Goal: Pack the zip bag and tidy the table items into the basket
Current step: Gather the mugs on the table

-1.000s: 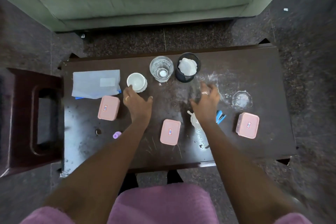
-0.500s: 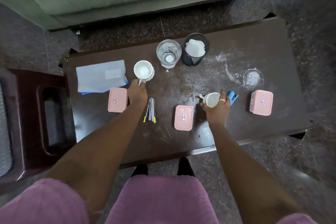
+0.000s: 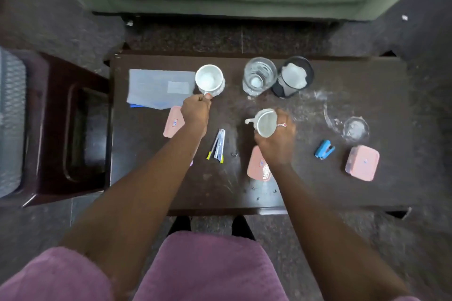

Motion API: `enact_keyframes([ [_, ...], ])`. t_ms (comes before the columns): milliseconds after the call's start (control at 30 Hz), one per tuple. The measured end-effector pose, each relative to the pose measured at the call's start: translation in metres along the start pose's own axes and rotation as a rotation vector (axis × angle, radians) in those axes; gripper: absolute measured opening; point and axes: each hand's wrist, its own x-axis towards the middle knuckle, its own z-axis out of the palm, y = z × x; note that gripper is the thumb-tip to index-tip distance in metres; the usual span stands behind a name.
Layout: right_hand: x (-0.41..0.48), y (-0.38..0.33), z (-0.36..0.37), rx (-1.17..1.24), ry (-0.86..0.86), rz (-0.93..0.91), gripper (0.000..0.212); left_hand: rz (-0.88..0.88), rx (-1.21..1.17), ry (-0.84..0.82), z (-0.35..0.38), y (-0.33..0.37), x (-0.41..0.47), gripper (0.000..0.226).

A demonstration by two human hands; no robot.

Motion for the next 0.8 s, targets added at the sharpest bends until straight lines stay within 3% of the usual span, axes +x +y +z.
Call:
enact_keyframes([
  [200, -0.002, -0.091, 0.038, 0.007, -0.088, -0.397, 0.061, 0.063, -0.321, 0.176, -0.080, 0.016, -0.005, 0.031],
  [267, 0.000, -0.132, 0.059, 0.109, -0.126, -0.397, 0.059, 0.082, -0.378, 0.299, -0.125, 0.021, -0.002, 0.024],
  [367, 0.001, -0.201, 0.091, 0.225, -0.225, -0.381, 0.063, 0.110, -0.259, 0.514, -0.195, 0.027, 0.005, 0.029],
  [500, -0.009, -0.302, 0.136, 0.319, -0.331, -0.570, 0.068, 0.088, -0.158, 0.834, -0.289, 0.038, 0.021, 0.037],
  [800, -0.022, -0.461, 0.251, 0.202, -0.623, -0.817, 0.078, -0.087, -0.667, 0.928, -0.397, 0.063, 0.090, 0.027],
])
